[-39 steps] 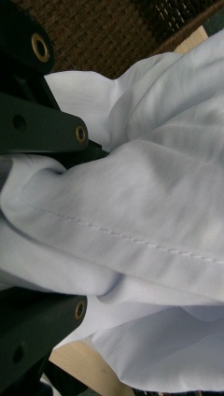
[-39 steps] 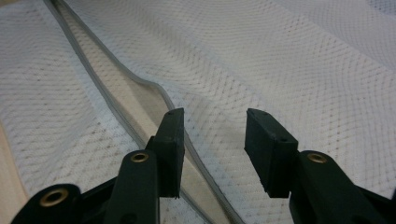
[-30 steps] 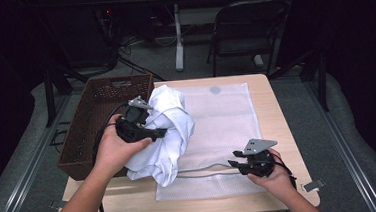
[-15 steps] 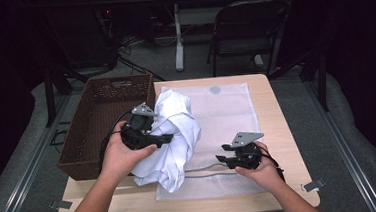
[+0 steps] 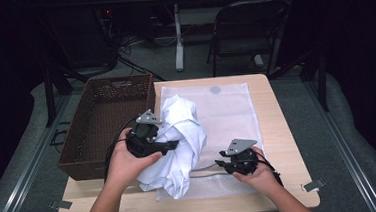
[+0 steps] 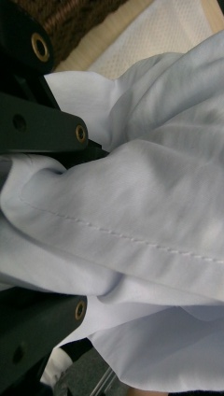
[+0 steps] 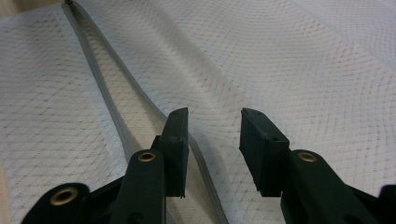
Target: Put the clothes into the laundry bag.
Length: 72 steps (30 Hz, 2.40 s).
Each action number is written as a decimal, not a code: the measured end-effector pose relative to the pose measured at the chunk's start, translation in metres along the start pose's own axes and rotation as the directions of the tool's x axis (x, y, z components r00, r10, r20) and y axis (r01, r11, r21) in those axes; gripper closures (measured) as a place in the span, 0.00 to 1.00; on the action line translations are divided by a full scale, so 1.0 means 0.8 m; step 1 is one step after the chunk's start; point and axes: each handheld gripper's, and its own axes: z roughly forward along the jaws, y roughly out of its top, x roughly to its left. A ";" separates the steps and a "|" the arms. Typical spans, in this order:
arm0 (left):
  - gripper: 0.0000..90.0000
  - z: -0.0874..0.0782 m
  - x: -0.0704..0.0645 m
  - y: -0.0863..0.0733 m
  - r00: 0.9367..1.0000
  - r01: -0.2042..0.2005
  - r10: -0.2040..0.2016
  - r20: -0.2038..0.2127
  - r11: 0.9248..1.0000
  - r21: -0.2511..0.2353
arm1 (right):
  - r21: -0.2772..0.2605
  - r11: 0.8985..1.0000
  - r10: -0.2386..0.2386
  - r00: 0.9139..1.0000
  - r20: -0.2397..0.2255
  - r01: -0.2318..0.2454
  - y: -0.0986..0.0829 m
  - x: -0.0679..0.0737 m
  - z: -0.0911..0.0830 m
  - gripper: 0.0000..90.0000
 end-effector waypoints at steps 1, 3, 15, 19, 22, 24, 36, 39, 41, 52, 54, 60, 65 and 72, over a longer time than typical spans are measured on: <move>0.65 0.001 -0.001 -0.001 1.000 -0.007 0.007 0.002 1.000 0.002 | 0.005 1.000 0.001 1.000 -0.004 -0.001 0.000 0.001 0.000 0.70; 0.65 0.004 -0.006 -0.003 1.000 -0.001 0.001 0.012 1.000 -0.006 | 0.008 1.000 -0.003 1.000 -0.006 0.003 -0.001 0.002 0.000 0.70; 0.65 0.005 -0.017 -0.012 1.000 -0.011 0.012 0.023 1.000 -0.017 | 0.030 0.999 -0.029 1.000 0.001 0.029 -0.006 0.008 -0.003 0.70; 0.65 0.004 -0.018 -0.017 1.000 -0.007 0.008 0.027 1.000 -0.025 | 0.052 0.998 -0.047 0.999 0.002 0.047 -0.007 0.010 0.001 0.70; 0.65 0.007 -0.018 -0.020 1.000 -0.006 0.006 0.030 1.000 -0.013 | 0.062 0.997 -0.055 0.998 -0.004 0.055 -0.007 0.011 0.003 0.70; 0.65 0.010 -0.018 -0.022 1.000 -0.003 0.003 0.031 1.000 -0.013 | 0.069 0.996 -0.059 0.998 -0.006 0.059 -0.008 0.011 0.003 0.70; 0.65 0.015 -0.015 -0.027 0.999 0.005 -0.005 0.045 1.000 0.002 | 0.103 0.992 -0.075 0.997 0.000 0.074 -0.011 0.012 0.010 0.74; 0.65 0.015 -0.017 -0.026 0.999 0.006 -0.006 0.046 1.000 0.000 | 0.115 0.990 -0.082 0.997 0.005 0.080 -0.012 0.012 0.013 0.76; 0.65 0.015 -0.017 -0.026 0.999 0.006 -0.006 0.048 1.000 -0.003 | 0.123 0.989 -0.084 0.996 0.009 0.083 -0.012 0.012 0.015 0.78; 0.65 0.017 -0.016 -0.027 0.998 0.005 -0.005 0.055 1.000 0.004 | 0.145 0.984 -0.108 0.994 0.024 0.103 -0.012 0.011 0.018 0.95; 0.65 0.017 -0.016 -0.027 0.998 0.007 -0.007 0.057 1.000 0.004 | 0.145 0.985 -0.098 0.995 0.015 0.094 -0.012 0.011 0.018 0.97; 0.65 0.019 -0.017 -0.028 0.998 0.010 -0.010 0.056 1.000 0.005 | 0.140 0.986 -0.093 0.996 0.001 0.092 -0.011 0.009 0.017 0.99; 0.65 0.019 -0.017 -0.028 0.998 0.009 -0.009 0.055 1.000 0.008 | 0.132 0.987 -0.090 0.996 -0.002 0.089 -0.010 0.008 0.015 0.99; 0.65 0.019 -0.017 -0.028 0.998 0.011 -0.011 0.055 1.000 0.005 | 0.125 0.990 -0.064 0.998 -0.009 0.065 -0.009 0.004 0.012 0.99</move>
